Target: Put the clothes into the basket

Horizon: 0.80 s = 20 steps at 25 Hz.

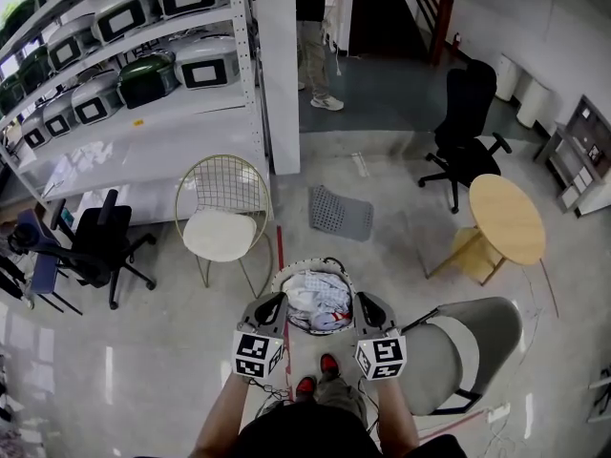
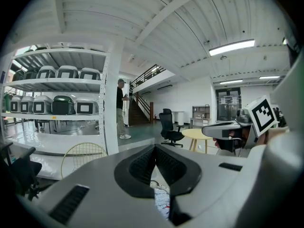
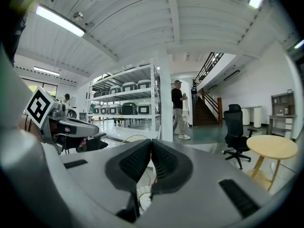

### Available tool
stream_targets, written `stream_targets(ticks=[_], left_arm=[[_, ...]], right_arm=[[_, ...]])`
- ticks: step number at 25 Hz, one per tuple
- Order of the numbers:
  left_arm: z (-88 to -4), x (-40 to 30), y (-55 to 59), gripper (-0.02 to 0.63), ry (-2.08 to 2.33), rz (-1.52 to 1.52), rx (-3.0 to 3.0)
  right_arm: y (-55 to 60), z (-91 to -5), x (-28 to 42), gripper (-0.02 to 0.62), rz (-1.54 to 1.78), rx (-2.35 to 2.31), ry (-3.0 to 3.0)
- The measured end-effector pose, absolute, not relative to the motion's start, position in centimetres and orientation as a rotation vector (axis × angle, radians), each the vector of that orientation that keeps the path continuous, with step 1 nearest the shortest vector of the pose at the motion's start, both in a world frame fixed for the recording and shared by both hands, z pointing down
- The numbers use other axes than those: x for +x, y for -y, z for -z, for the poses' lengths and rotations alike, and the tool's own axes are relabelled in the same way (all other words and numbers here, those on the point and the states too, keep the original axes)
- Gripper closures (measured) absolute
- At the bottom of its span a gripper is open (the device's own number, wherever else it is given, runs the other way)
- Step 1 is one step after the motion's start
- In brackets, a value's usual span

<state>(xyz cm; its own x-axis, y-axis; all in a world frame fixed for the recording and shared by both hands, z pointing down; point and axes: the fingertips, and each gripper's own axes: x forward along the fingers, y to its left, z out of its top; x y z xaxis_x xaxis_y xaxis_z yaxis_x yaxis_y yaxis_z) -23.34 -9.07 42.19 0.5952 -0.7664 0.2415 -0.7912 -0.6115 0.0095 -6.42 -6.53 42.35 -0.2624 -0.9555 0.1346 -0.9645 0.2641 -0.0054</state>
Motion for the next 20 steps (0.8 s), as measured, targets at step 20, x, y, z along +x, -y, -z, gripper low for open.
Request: stream_targets(ticks=[20], left_arm=[[-41.51, -23.51, 9.13, 0.6, 1.326, -0.308, 2.709]], right_arm=[[6.34, -41.78, -6.92, 0.566, -0.111, 1.83, 2.412]])
